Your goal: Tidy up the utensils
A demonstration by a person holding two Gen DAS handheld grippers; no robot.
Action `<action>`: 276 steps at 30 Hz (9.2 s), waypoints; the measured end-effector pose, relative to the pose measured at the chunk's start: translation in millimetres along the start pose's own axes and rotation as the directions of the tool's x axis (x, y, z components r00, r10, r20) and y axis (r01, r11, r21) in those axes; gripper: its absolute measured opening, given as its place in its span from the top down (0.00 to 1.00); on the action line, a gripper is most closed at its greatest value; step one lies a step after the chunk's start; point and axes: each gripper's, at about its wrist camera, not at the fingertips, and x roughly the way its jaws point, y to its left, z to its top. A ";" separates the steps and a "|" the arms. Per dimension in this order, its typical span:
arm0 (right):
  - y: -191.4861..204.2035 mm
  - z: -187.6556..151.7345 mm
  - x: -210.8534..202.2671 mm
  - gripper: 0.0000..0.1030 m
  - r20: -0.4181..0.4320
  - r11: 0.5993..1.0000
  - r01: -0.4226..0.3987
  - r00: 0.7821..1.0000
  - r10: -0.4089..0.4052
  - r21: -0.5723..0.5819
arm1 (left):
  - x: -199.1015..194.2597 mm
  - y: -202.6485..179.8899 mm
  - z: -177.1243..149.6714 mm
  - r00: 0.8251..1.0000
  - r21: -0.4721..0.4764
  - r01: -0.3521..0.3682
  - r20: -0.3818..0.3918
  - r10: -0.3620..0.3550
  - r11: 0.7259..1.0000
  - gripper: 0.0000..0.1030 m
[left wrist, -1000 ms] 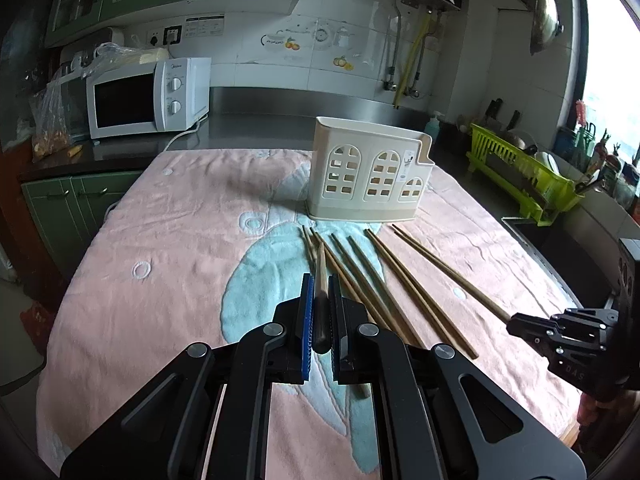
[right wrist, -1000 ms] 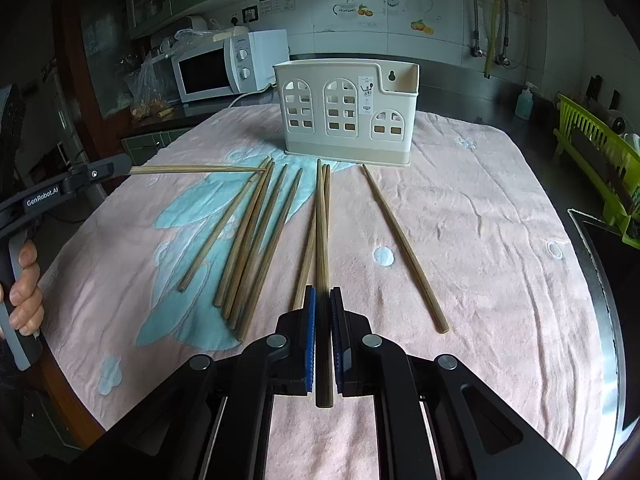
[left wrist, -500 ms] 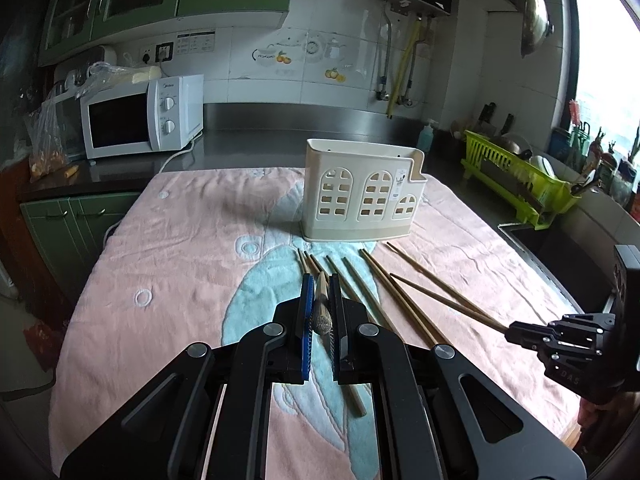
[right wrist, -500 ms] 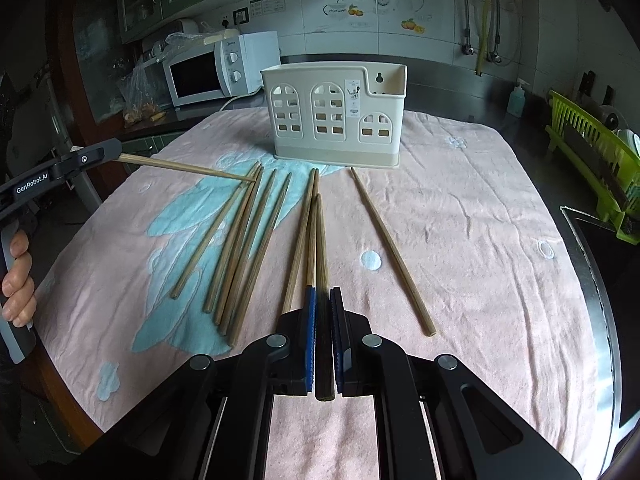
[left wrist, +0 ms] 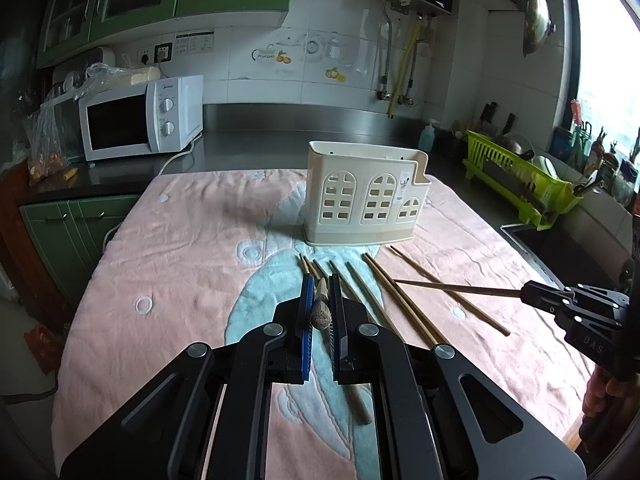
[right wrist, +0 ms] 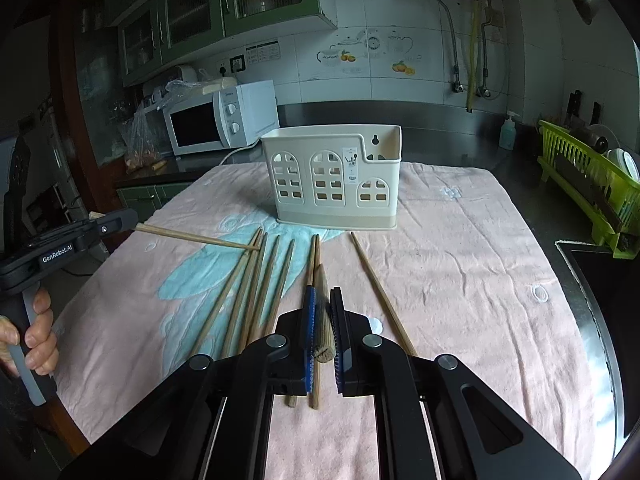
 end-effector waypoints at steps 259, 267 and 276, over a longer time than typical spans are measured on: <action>-43.2 62.9 -41.5 0.93 0.083 0.999 -0.015 0.996 0.018 -0.034 | 34.8 22.1 13.9 0.999 -0.104 0.035 -0.025 -0.038 0.994 0.95; -51.2 96.3 -59.2 0.93 0.164 1.000 -0.028 0.986 0.029 -0.008 | 35.8 23.6 45.4 0.998 -0.092 0.061 0.024 -0.059 0.994 0.95; -47.1 135.6 -61.5 0.93 0.188 0.998 -0.044 0.981 0.051 -0.043 | 28.0 16.8 78.5 0.994 -0.044 0.085 0.066 -0.082 0.995 0.95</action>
